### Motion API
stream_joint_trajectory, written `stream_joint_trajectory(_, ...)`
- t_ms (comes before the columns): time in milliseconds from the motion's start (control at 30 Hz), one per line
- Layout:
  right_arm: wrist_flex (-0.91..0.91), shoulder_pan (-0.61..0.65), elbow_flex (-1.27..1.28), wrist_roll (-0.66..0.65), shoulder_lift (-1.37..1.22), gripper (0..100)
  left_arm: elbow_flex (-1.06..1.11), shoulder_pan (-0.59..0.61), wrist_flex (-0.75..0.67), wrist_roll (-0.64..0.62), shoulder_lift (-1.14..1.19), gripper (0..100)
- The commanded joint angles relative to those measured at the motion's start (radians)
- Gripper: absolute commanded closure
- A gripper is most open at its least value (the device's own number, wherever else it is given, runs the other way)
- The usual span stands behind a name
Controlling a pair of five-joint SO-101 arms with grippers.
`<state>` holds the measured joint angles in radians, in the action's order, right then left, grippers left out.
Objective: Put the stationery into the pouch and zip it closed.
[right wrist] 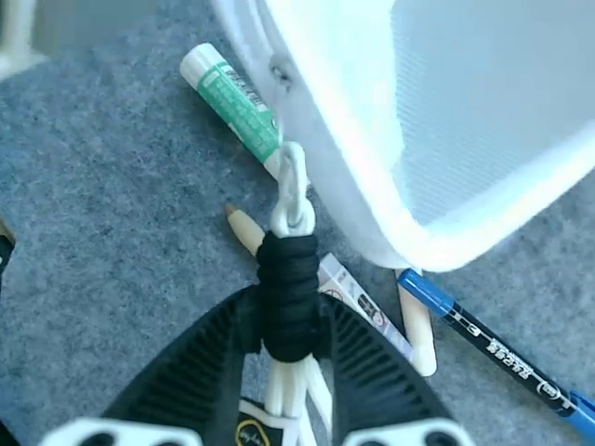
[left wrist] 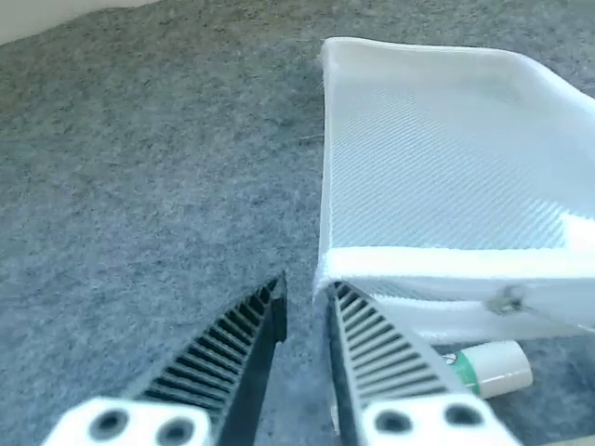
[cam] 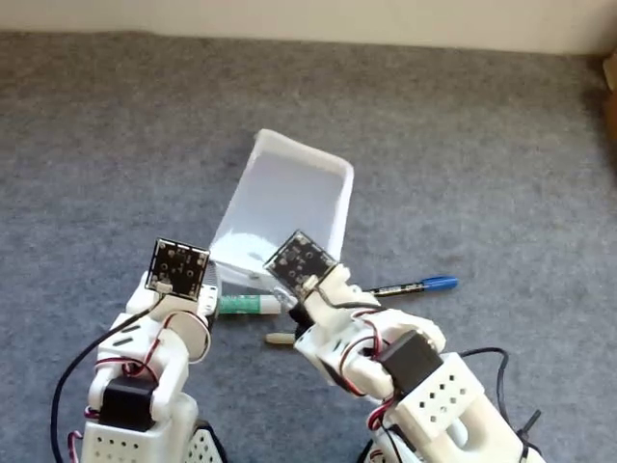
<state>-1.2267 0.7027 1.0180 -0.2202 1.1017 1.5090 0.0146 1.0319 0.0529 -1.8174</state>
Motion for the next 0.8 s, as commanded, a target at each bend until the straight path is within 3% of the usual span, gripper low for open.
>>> stream_joint_trajectory(0,-0.018,-0.090,-0.067,0.003,0.025,99.2,-0.013,0.058,-0.026,-0.009,-0.008,93)
stream_joint_trajectory(267,-0.056,-0.202,-0.070,0.002,0.039,99.2,-0.012,0.058,-0.026,-0.009,-0.008,93)
stream_joint_trajectory(500,-0.090,-0.314,-0.070,0.000,0.211,99.2,-0.005,0.058,-0.026,-0.009,-0.008,93)
stream_joint_trajectory(767,-0.096,-0.337,-0.068,-0.029,0.251,99.2,-0.005,0.058,-0.026,-0.009,-0.008,93)
